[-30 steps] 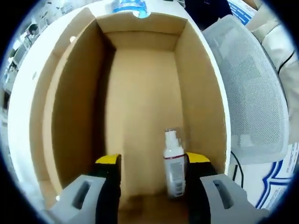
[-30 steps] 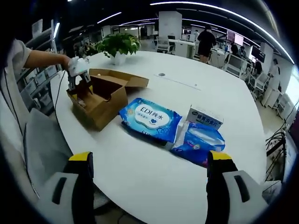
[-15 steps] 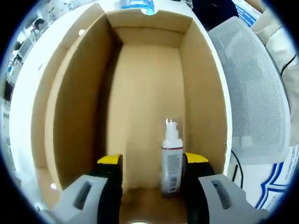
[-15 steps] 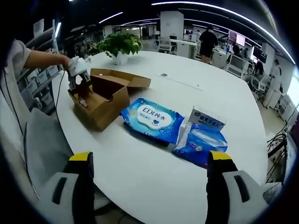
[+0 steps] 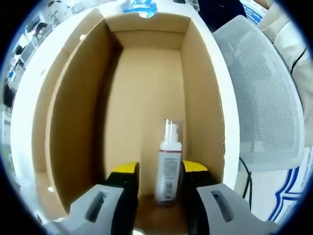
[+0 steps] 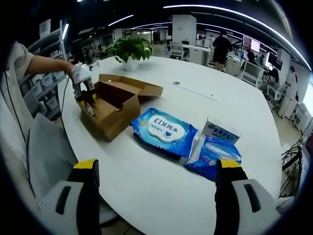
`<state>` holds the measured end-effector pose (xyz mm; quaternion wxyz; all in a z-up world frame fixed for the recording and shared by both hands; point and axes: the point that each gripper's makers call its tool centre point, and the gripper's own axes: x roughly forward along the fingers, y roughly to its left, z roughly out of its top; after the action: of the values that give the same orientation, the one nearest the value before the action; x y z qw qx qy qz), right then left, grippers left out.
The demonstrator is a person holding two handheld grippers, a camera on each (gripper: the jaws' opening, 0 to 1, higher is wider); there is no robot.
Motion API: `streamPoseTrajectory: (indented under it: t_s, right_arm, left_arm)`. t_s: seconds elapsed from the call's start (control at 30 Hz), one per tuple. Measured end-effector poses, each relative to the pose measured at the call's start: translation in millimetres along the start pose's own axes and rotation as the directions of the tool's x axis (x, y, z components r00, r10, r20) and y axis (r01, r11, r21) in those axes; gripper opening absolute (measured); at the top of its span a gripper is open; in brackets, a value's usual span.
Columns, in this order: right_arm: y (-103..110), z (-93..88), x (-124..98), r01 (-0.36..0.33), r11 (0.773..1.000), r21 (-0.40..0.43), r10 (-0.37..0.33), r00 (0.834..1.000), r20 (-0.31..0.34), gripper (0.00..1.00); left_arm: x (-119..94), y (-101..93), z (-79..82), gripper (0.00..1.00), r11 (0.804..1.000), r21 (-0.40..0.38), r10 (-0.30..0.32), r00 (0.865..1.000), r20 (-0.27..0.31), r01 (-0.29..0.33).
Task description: Operate the shoe box by opening the lid, removing the specified soft item, and placing it in the target area until the item is outside and the box remains undamaged.
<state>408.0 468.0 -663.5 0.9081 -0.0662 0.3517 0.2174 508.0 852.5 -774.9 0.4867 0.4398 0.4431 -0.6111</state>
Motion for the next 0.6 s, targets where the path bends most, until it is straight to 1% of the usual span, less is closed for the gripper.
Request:
streamPoseTrajectory:
  t_s: [0.1, 0.27, 0.47, 0.53, 0.6]
  right_arm:
    - [2, 1.9, 1, -0.006, 1.000, -0.008, 0.006, 1.000, 0.003, 0.93]
    - [7, 6.5, 3, -0.016, 1.000, -0.024, 0.016, 1.000, 0.018, 0.92]
    - [16, 10.6, 4, -0.035, 0.998, -0.045, 0.037, 0.999, 0.031, 0.92]
    - [18, 11.6, 5, -0.039, 0.998, -0.053, 0.041, 0.998, 0.038, 0.91]
    - [20, 12.5, 5, -0.044, 0.998, -0.054, 0.046, 0.998, 0.043, 0.91]
  left_arm:
    - [1, -1.8, -5.1, 0.27, 1.000, 0.012, 0.003, 1.000, -0.018, -0.003]
    - [3, -2.3, -7.1, 0.19, 1.000, 0.027, 0.013, 0.999, -0.029, -0.012]
    - [2, -0.6, -7.0, 0.19, 0.999, 0.036, 0.023, 0.999, -0.027, -0.022]
    - [1, 1.8, -5.6, 0.18, 0.999, 0.035, 0.036, 0.999, -0.018, -0.035]
    - [-1, 6.0, -2.5, 0.17, 0.998, 0.016, 0.055, 0.998, -0.004, -0.055]
